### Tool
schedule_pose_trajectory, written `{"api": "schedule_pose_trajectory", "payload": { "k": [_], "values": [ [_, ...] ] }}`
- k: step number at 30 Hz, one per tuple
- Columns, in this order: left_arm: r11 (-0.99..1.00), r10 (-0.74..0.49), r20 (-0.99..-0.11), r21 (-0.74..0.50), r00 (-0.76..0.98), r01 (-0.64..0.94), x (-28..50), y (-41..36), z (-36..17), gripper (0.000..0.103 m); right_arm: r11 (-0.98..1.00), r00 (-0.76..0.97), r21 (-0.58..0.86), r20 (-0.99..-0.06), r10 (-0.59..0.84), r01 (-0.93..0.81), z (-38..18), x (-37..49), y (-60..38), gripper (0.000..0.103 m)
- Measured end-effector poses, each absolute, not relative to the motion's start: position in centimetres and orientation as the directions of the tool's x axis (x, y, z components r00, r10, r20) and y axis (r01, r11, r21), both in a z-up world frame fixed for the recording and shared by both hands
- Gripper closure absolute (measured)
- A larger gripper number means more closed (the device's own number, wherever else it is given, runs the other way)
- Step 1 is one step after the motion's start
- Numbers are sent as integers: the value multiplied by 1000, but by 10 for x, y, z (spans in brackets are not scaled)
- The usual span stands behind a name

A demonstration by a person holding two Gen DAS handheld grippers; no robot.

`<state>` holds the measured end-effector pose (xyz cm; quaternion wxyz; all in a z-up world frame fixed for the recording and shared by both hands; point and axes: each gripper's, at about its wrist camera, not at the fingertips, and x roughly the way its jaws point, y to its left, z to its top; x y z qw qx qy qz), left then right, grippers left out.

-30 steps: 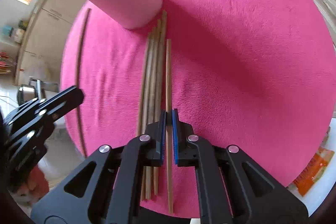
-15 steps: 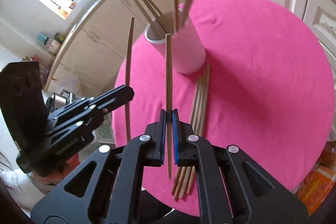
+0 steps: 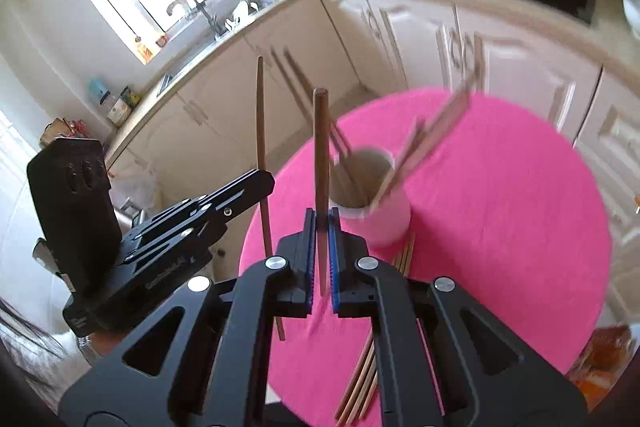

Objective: Organize utensils
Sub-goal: 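Lift both chopsticks upright and drop them into the pink cup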

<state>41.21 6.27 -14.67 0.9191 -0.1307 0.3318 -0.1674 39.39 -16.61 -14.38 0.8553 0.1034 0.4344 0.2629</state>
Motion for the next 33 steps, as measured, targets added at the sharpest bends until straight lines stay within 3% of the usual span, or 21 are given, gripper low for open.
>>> {"api": "schedule_pose_trajectory", "payload": {
  "k": [9, 15, 33],
  "values": [
    [918, -353, -412, -323, 840, 228, 459, 64, -107, 98, 871, 598, 340, -633, 492, -356, -90, 428, -167, 97],
    [923, -347, -362, -296, 865, 246, 482, 54, -106, 98, 894, 621, 297, -644, 448, -336, -86, 446, -169, 97],
    [941, -324, -445, -243, 835, 235, 496, 42, -167, 98, 933, 603, 172, -722, 338, -318, -122, 458, -153, 97]
  ]
}}
